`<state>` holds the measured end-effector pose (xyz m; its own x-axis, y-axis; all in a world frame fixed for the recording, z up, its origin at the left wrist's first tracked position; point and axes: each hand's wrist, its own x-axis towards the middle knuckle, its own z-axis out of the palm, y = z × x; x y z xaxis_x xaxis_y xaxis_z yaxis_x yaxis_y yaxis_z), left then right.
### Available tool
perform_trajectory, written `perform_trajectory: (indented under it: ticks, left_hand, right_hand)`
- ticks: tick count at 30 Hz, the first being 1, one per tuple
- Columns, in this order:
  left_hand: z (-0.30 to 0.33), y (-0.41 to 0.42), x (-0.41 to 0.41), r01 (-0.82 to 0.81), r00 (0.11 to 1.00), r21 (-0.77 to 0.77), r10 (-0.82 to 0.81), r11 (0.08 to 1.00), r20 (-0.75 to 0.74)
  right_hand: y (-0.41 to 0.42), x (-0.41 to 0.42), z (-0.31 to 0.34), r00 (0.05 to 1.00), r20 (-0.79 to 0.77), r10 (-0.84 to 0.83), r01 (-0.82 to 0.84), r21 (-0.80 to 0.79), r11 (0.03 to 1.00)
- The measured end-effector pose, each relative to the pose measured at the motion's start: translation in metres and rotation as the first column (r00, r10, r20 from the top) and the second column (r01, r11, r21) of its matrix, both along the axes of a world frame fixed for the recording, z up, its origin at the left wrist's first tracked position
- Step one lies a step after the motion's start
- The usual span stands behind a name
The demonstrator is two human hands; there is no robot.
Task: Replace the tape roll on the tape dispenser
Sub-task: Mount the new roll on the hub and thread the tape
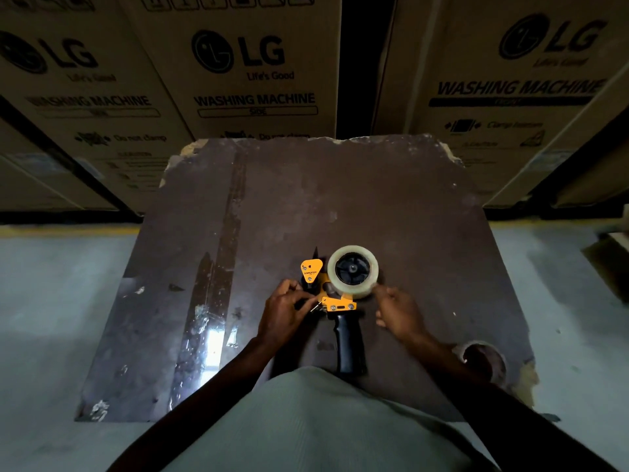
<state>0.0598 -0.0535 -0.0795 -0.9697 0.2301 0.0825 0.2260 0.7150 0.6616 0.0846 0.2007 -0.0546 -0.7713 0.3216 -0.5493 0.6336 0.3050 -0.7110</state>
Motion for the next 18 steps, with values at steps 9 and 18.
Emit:
perform_trajectory:
  ticks: [9, 18]
  left_hand:
    - [-0.004, 0.000, 0.004, -0.023, 0.999, 0.044, 0.021, 0.999, 0.048]
    - [0.006, -0.018, 0.003, 0.014, 0.997, 0.084, -0.020, 0.996, 0.078]
  right_hand:
    - [-0.062, 0.037, 0.003, 0.922, 0.349, 0.164, 0.039, -0.508, 0.860]
    - [-0.067, 0.038, 0.004, 0.955, 0.290, 0.059, 0.103, -0.511, 0.854]
